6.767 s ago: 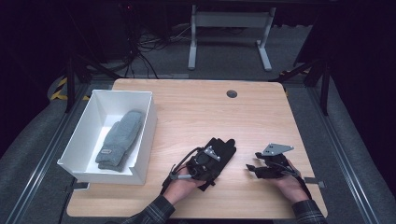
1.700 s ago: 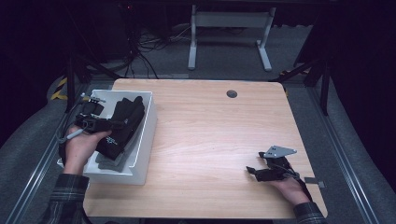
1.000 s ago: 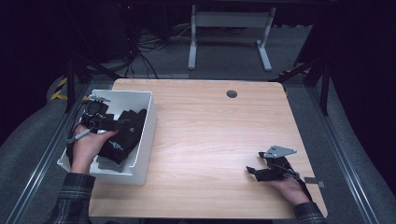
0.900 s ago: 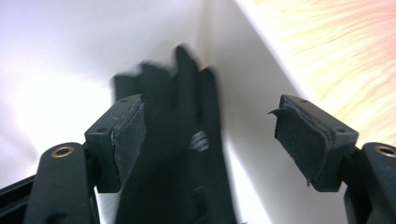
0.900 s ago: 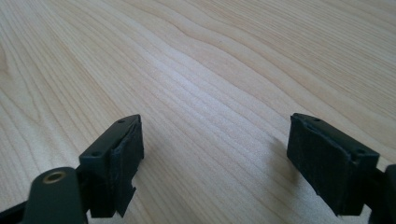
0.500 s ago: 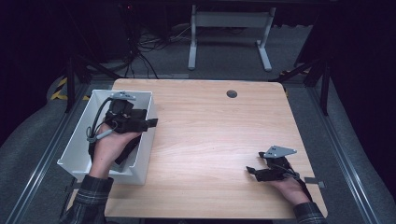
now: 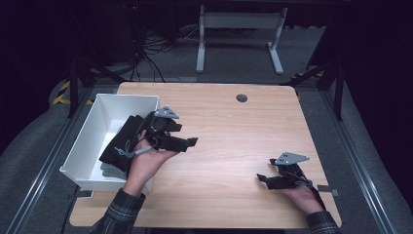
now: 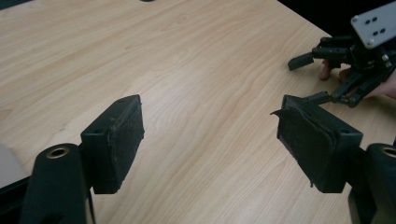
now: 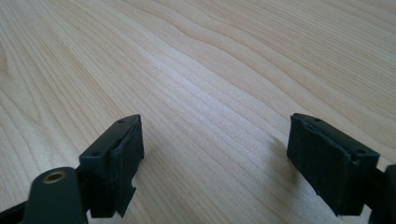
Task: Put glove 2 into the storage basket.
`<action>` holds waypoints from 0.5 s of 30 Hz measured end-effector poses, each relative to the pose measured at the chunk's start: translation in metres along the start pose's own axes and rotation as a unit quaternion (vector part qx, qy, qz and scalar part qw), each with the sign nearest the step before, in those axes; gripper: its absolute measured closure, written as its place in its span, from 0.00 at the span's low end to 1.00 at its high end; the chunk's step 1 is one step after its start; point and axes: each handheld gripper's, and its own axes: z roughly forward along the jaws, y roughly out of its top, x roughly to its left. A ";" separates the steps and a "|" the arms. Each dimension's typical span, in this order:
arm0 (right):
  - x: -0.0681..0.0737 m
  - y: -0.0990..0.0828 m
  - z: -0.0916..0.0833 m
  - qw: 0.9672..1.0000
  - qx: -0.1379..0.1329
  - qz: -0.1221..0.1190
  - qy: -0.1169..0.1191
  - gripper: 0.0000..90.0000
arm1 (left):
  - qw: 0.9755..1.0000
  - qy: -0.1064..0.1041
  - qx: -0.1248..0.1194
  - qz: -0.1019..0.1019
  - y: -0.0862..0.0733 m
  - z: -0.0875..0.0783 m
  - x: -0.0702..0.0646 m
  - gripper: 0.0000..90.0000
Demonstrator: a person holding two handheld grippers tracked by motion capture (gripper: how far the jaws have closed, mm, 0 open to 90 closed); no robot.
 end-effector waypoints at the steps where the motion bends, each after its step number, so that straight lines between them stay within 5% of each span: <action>1: 0.000 0.000 0.000 1.000 0.000 0.000 0.000 0.21 | 1.000 -0.004 0.008 0.005 -0.002 0.009 -0.005 0.26; 15: 0.000 0.000 0.000 1.000 0.000 0.000 0.000 0.21 | 0.998 -0.012 0.049 0.041 -0.031 0.062 -0.023 0.22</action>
